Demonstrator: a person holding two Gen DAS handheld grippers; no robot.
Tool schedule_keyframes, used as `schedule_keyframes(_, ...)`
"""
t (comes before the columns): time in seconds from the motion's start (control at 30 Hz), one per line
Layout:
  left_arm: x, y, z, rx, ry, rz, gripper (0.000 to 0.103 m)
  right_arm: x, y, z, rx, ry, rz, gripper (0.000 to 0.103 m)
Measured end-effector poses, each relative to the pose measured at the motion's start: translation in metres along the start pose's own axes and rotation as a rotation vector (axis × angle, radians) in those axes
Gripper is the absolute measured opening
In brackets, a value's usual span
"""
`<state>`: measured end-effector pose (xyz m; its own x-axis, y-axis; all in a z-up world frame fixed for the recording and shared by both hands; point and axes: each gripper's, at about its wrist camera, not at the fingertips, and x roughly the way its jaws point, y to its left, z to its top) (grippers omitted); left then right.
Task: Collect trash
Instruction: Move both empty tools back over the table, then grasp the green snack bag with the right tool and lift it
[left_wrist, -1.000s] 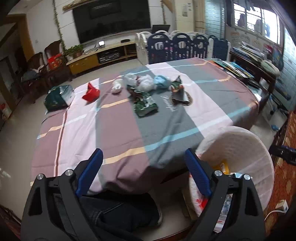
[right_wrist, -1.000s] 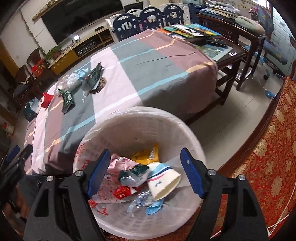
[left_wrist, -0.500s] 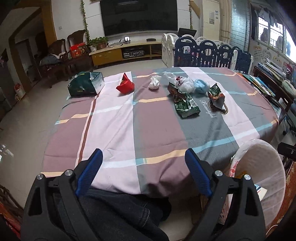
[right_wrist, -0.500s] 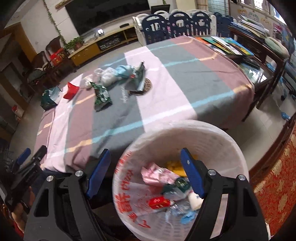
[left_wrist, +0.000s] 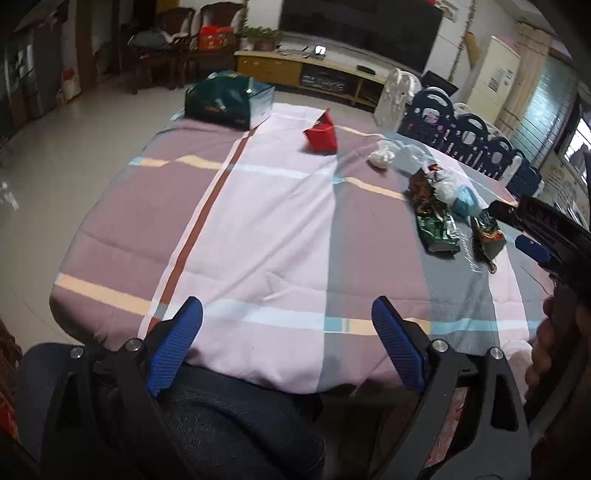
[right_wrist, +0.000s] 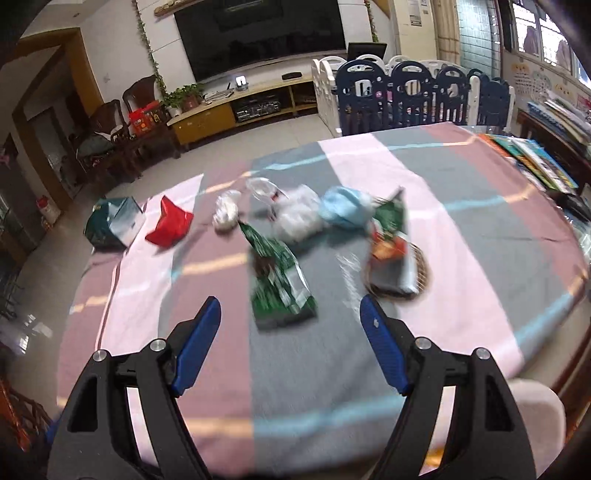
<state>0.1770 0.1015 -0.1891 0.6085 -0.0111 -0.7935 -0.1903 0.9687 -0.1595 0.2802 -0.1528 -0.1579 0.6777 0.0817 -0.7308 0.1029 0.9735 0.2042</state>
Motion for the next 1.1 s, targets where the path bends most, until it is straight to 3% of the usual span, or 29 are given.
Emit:
schedule_keyframes(0.07, 0.008, 0.013, 0.000, -0.061, 0.032, -0.019, 0.093, 0.033, 0.012, 0.017, 0.001, 0.036, -0.029, 0.083)
schedule_keyframes(0.2, 0.010, 0.018, 0.000, -0.088, 0.028, -0.062, 0.093, 0.092, 0.022, 0.039, 0.036, 0.116, -0.078, 0.083)
schedule_keyframes(0.33, 0.006, 0.008, -0.002, -0.041, -0.005, -0.103, 0.093, 0.126, 0.024, 0.040, 0.060, 0.169, -0.112, 0.083)
schedule_keyframes(0.47, 0.003, 0.009, 0.000, -0.058, -0.029, -0.103, 0.093, 0.143, 0.040, 0.033, -0.009, 0.199, -0.128, 0.083)
schedule_keyframes(0.5, 0.003, 0.010, 0.001, -0.069, -0.028, -0.106, 0.093, 0.144, 0.044, 0.031, -0.033, 0.198, -0.134, 0.080)
schedule_keyframes(0.57, 0.003, 0.014, 0.001, -0.092, -0.031, -0.108, 0.093, 0.147, 0.053, 0.027, -0.082, 0.205, -0.136, 0.062)
schedule_keyframes(0.67, 0.003, 0.015, 0.002, -0.104, -0.033, -0.115, 0.093, 0.144, 0.058, 0.022, -0.108, 0.200, -0.140, 0.055)
schedule_keyframes(0.73, 0.004, 0.015, 0.002, -0.097, -0.029, -0.112, 0.093, 0.139, 0.057, 0.019, -0.100, 0.203, -0.113, 0.045)
schedule_keyframes(1.1, 0.006, 0.022, 0.002, -0.141, -0.024, -0.086, 0.093, 0.082, 0.076, -0.042, -0.104, 0.326, 0.178, 0.044)
